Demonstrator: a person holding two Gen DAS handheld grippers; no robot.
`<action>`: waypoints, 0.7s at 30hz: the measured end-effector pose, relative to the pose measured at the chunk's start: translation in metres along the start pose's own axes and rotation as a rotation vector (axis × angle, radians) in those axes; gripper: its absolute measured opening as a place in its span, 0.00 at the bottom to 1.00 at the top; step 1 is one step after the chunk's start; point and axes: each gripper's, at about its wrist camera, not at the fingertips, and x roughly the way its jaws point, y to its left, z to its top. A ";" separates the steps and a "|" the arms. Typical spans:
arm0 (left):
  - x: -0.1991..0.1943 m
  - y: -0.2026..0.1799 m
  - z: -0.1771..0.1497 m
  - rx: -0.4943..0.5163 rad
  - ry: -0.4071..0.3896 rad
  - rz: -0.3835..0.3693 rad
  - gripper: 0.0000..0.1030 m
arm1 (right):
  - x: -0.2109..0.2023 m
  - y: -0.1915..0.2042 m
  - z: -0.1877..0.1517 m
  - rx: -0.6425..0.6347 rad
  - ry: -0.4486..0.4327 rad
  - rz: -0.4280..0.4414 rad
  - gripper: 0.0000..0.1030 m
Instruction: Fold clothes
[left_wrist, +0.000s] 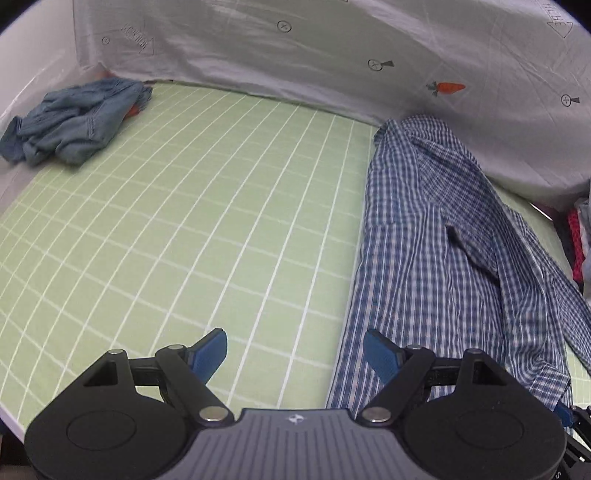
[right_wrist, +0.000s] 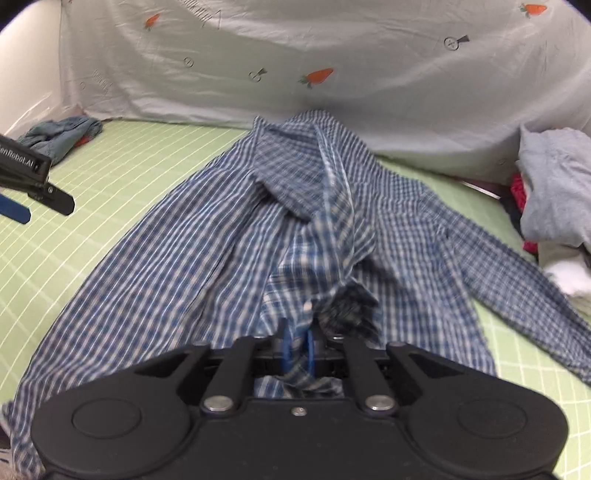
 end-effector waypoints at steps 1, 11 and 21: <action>-0.001 0.001 -0.007 -0.004 0.011 0.003 0.79 | -0.003 0.000 -0.004 0.016 0.005 0.010 0.25; -0.006 0.000 -0.012 0.052 0.016 -0.043 0.79 | -0.053 -0.024 -0.026 0.327 -0.037 -0.114 0.84; 0.010 -0.042 -0.013 0.126 0.059 -0.107 0.80 | -0.085 -0.063 -0.057 0.489 0.036 -0.379 1.00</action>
